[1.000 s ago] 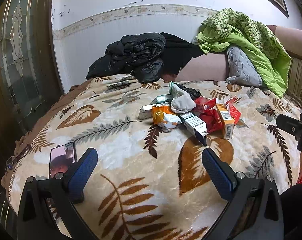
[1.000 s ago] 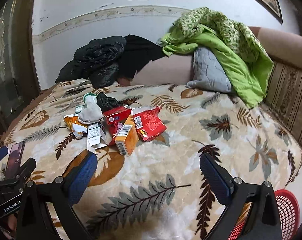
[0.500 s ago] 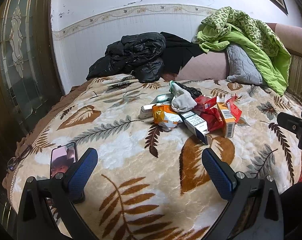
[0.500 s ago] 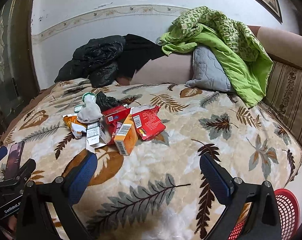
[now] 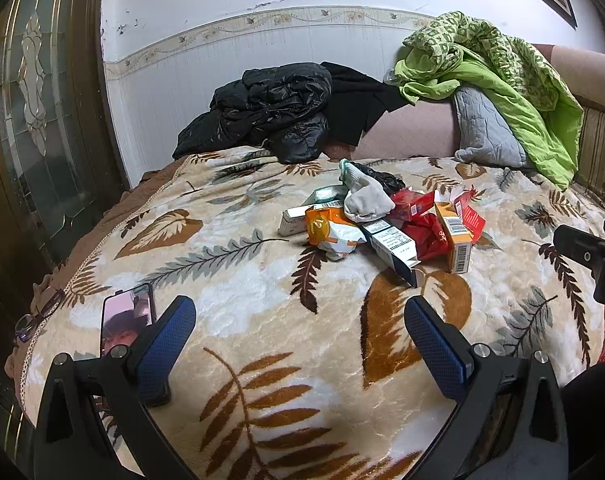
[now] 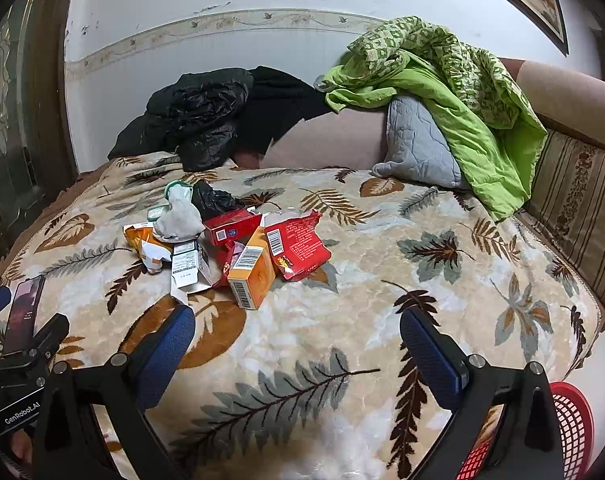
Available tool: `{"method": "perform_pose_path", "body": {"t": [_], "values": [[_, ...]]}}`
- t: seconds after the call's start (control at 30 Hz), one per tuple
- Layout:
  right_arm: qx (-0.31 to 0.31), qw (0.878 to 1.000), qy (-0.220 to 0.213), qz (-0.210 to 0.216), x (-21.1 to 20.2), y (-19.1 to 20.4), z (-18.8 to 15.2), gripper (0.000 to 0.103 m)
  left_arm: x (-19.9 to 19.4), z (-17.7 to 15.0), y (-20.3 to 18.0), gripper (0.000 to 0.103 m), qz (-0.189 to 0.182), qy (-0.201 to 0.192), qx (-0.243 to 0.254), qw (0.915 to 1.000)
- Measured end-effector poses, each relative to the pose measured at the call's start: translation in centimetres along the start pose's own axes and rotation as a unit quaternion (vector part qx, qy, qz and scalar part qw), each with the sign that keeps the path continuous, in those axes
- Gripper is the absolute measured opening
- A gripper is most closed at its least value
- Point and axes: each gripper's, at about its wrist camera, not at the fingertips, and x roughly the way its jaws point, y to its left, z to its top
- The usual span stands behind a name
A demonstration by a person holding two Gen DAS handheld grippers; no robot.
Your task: Collect trash
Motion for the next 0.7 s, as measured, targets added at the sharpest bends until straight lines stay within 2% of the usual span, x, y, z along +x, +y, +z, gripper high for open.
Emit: {"method": "perform_pose_path", "body": {"t": [0.23,0.3,0.37,0.43,0.47,0.57,0.63,0.7], "values": [[0.005,1.0,0.006,0.007,0.1,-0.3,0.0,0.103,0.3,-0.3,0.2,0.103,-0.013,0.008,0.0,0.9999],[0.019,0.999,0.023,0.025,0.6,-1.1,0.2,0.1,0.5,-0.3,0.5,0.103,-0.028,0.017,-0.006,0.9995],[0.04,0.997,0.044,0.045,1.5,-1.9,0.3,0.092,0.9,-0.3,0.8,0.103,-0.04,0.027,-0.014,0.9987],[0.059,0.993,0.069,0.071,2.7,-2.4,0.4,0.089,1.4,-0.3,1.3,0.103,-0.048,0.039,-0.026,0.9978],[0.068,0.991,0.083,0.08,3.4,-2.6,0.6,0.088,1.7,-0.3,1.5,0.099,-0.055,0.046,-0.034,0.9969],[0.093,0.984,0.105,0.112,5.3,-2.6,1.2,0.084,2.7,-0.3,1.6,0.065,-0.066,0.068,-0.044,0.9945],[0.087,0.983,0.113,0.117,6.5,-1.6,2.0,0.083,3.8,-0.5,1.8,0.062,-0.076,0.095,-0.058,0.9909],[0.091,0.98,0.119,0.13,7.9,-0.6,3.0,0.082,4.2,-0.6,2.1,0.062,-0.082,0.104,-0.073,0.9885]]}}
